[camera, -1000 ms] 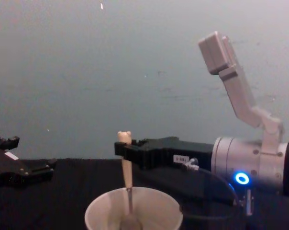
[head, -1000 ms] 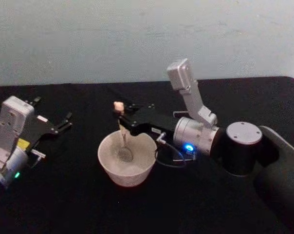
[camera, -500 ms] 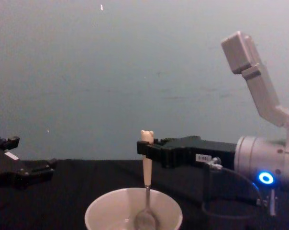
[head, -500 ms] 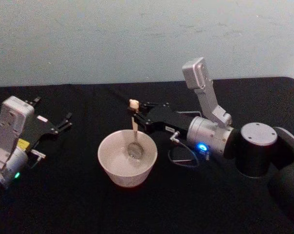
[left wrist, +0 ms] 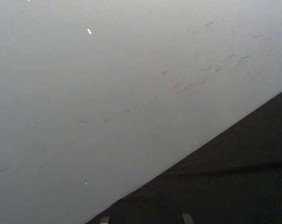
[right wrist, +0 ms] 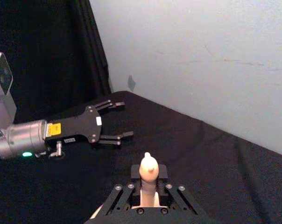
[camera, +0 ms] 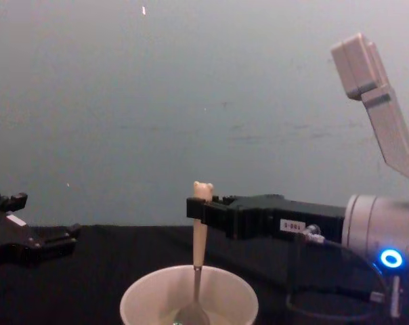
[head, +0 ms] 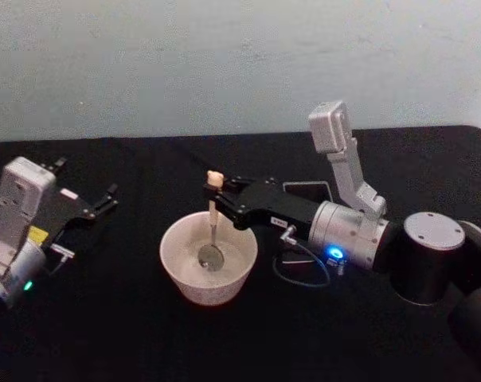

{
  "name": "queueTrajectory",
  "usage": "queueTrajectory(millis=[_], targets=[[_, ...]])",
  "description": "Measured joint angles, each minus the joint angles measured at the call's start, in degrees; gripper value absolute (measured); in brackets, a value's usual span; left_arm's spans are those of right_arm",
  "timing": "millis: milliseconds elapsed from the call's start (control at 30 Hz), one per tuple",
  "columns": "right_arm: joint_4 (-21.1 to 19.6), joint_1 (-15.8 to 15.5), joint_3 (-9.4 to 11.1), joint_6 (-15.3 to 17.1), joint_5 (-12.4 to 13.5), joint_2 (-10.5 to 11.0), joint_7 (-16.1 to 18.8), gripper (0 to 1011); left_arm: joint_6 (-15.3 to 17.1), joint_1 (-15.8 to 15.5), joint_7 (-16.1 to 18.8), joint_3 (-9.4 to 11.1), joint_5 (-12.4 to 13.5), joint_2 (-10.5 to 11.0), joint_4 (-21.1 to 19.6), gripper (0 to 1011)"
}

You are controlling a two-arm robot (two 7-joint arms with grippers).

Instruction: Pick up the stirring spoon with one hand, stir inside the cup, then place it back in its original position.

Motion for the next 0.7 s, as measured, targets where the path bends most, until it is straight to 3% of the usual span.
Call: queueTrajectory(millis=[700], targets=[[-1.1,-0.1,-0.1,0.1,2.6,0.7,-1.4,195,0.0,0.0,0.0,0.0,0.0,0.0,0.0,1001]])
